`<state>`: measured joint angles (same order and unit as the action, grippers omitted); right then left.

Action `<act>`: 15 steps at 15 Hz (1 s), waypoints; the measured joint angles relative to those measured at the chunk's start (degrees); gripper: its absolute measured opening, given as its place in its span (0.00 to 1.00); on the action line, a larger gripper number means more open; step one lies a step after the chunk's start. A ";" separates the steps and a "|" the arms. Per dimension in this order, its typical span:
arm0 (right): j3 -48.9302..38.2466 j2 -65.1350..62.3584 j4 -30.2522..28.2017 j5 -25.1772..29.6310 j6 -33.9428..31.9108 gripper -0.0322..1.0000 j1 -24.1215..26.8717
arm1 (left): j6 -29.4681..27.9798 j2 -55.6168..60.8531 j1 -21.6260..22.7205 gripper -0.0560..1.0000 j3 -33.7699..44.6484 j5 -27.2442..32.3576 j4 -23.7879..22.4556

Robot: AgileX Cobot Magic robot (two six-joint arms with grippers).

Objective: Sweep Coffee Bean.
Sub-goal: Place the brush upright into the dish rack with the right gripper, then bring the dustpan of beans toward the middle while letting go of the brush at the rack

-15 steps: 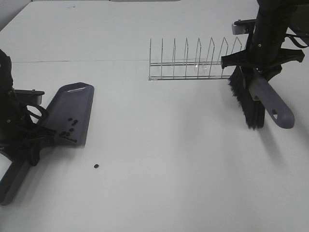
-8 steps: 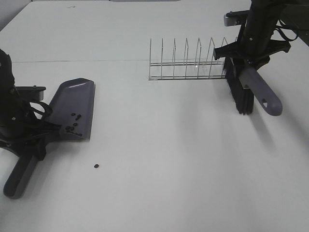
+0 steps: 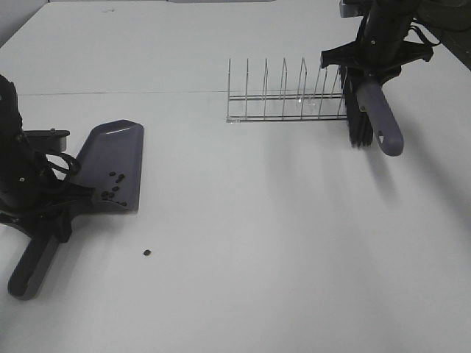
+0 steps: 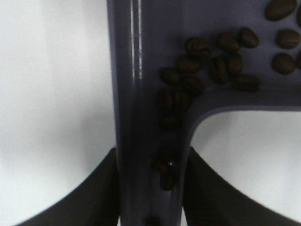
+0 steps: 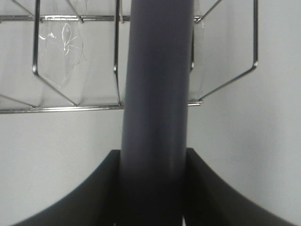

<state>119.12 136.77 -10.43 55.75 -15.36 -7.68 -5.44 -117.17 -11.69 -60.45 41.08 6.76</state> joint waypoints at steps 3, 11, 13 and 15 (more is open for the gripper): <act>0.46 2.46 0.11 -0.40 1.09 0.38 0.00 | 0.00 0.00 0.00 0.37 0.00 -0.69 0.86; 0.57 -0.63 0.17 0.29 3.21 0.64 0.00 | 0.00 0.00 0.00 0.37 0.00 -4.30 3.50; 0.57 -3.09 0.23 1.60 3.95 0.76 0.00 | 0.00 0.00 0.00 0.36 0.00 -6.76 4.47; 0.57 -5.39 0.29 2.52 4.01 0.77 0.00 | 0.00 -0.06 0.00 0.36 0.00 -8.88 5.27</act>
<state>119.69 131.38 -10.14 58.27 -11.34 -7.68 -5.44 -117.23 -11.69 -60.45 32.20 12.03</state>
